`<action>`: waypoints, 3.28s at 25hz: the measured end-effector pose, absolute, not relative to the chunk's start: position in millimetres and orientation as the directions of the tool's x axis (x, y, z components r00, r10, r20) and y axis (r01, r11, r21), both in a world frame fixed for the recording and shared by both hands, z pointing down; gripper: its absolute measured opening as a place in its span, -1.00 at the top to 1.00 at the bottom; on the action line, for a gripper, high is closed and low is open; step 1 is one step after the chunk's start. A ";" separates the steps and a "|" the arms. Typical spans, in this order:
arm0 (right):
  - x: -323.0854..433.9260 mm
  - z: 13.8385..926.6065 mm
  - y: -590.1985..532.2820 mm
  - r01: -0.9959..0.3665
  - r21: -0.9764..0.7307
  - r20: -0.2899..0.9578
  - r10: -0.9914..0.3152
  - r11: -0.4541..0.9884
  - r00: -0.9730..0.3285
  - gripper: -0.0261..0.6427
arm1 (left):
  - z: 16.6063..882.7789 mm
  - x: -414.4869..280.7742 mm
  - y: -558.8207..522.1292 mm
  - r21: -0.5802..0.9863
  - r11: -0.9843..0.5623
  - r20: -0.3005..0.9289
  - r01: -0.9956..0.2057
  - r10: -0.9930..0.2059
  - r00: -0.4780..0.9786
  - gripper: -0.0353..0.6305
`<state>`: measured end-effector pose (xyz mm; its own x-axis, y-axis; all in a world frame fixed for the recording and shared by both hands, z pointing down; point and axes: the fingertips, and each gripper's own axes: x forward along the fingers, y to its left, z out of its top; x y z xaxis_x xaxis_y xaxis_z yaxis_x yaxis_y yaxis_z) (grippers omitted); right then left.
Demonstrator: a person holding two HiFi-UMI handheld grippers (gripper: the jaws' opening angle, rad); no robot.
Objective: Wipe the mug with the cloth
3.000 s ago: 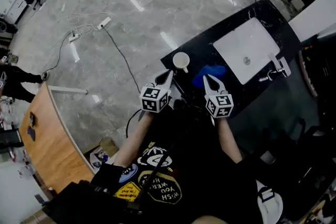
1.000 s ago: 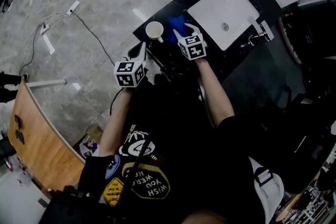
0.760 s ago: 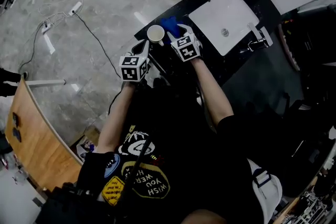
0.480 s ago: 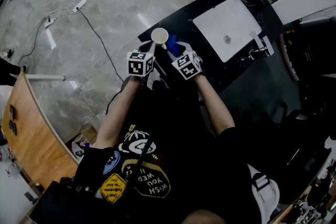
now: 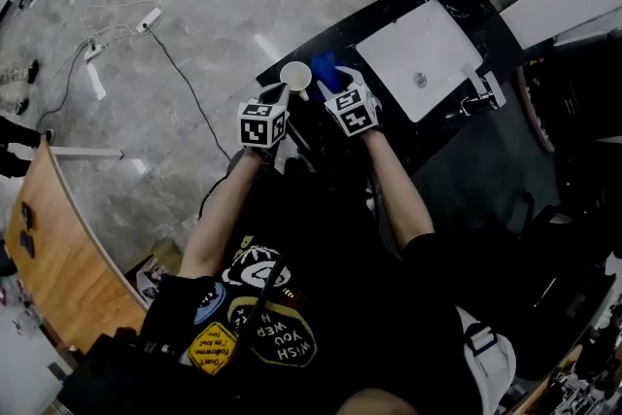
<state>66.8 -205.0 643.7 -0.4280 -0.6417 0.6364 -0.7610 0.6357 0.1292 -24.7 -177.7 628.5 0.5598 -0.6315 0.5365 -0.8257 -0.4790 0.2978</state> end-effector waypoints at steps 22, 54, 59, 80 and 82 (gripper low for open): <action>36.5 671.7 -158.0 -0.590 0.151 0.728 -0.493 0.793 -0.476 0.42 | 631.6 -26.1 -178.3 0.364 -0.428 0.518 -0.827 -0.645 0.562 0.88; 75.9 618.3 -206.2 -0.789 0.101 0.578 -0.681 0.606 -0.449 0.43 | 631.7 -26.1 -177.9 0.370 -0.415 0.504 -0.831 -0.662 0.555 0.88; 51.0 653.1 -174.9 -0.672 0.087 0.669 -0.543 0.735 -0.508 0.44 | 632.8 -23.2 -177.1 0.374 -0.422 0.504 -0.826 -0.655 0.563 0.88; 26.2 661.1 -143.6 -0.571 0.061 0.679 -0.453 0.818 -0.577 0.44 | 634.6 -23.4 -175.6 0.380 -0.417 0.508 -0.826 -0.652 0.563 0.88; 25.0 663.2 -131.4 -0.542 0.048 0.685 -0.422 0.839 -0.594 0.44 | 634.2 -24.2 -175.4 0.379 -0.413 0.507 -0.828 -0.656 0.559 0.88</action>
